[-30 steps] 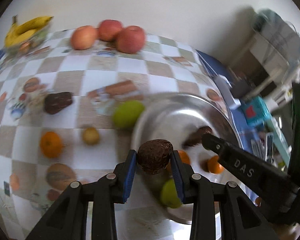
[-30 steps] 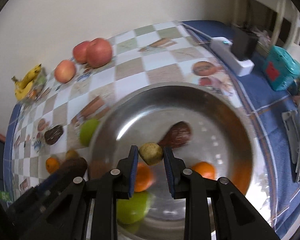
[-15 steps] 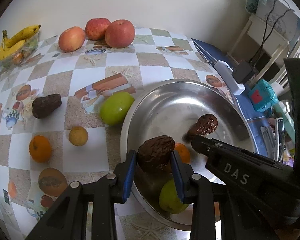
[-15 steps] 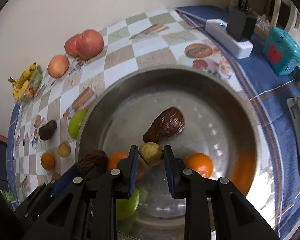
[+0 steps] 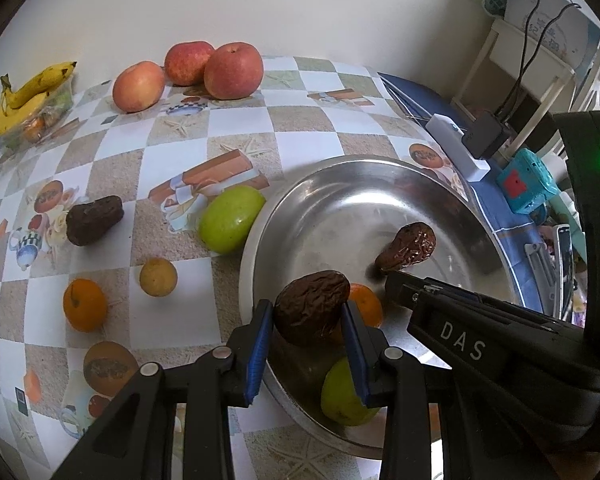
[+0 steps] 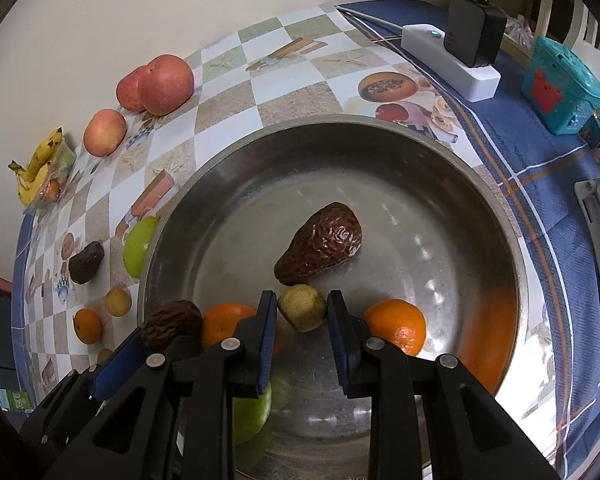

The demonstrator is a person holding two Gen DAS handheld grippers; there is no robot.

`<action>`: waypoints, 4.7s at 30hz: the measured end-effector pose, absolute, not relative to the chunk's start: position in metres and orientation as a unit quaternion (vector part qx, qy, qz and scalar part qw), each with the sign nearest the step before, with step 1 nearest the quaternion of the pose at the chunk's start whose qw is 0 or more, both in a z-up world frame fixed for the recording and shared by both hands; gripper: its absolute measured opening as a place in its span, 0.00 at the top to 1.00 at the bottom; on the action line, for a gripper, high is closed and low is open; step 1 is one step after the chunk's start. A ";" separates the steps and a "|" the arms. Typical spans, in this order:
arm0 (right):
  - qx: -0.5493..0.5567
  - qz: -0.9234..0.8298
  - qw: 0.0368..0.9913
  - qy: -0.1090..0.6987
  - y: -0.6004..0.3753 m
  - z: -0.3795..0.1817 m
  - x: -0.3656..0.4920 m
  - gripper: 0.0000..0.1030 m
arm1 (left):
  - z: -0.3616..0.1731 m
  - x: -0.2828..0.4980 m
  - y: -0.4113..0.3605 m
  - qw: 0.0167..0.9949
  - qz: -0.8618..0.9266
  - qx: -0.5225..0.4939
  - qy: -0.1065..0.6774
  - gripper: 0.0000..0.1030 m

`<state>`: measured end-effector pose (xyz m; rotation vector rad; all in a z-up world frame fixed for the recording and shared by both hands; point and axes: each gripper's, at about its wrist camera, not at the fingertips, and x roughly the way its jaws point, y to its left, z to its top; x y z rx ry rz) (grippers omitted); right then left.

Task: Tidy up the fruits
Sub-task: 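Carry the tan fruit and the date into the steel bowl and open both tools, then withdraw both tools from the bowl back toward the fruit pile, then grasp another tan round fruit with the right tool while the left tool grasps an orange, then lower the tan fruit and the orange into the steel bowl and open both tools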

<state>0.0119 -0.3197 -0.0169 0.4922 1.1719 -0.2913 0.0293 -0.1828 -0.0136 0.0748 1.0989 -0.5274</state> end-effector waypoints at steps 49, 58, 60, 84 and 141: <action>0.150 -0.116 0.838 0.511 -0.268 0.004 0.023 0.09 | 0.015 0.086 -0.003 0.864 0.016 -0.065 0.499 0.00; 0.136 -0.091 0.853 0.496 -0.242 0.010 0.034 0.09 | 0.013 0.095 0.042 0.867 0.046 -0.089 0.488 0.00; 0.140 -0.075 0.855 0.494 -0.235 0.011 0.038 0.09 | 0.015 0.096 0.049 0.870 0.050 -0.091 0.482 0.00; 0.086 0.012 0.866 0.492 -0.159 0.015 0.077 0.52 | 0.009 0.106 0.034 0.833 -0.054 -0.183 0.519 0.13; 0.113 -0.062 0.849 0.513 -0.222 0.023 0.046 0.72 | 0.009 0.087 -0.034 0.819 -0.140 -0.146 0.537 0.65</action>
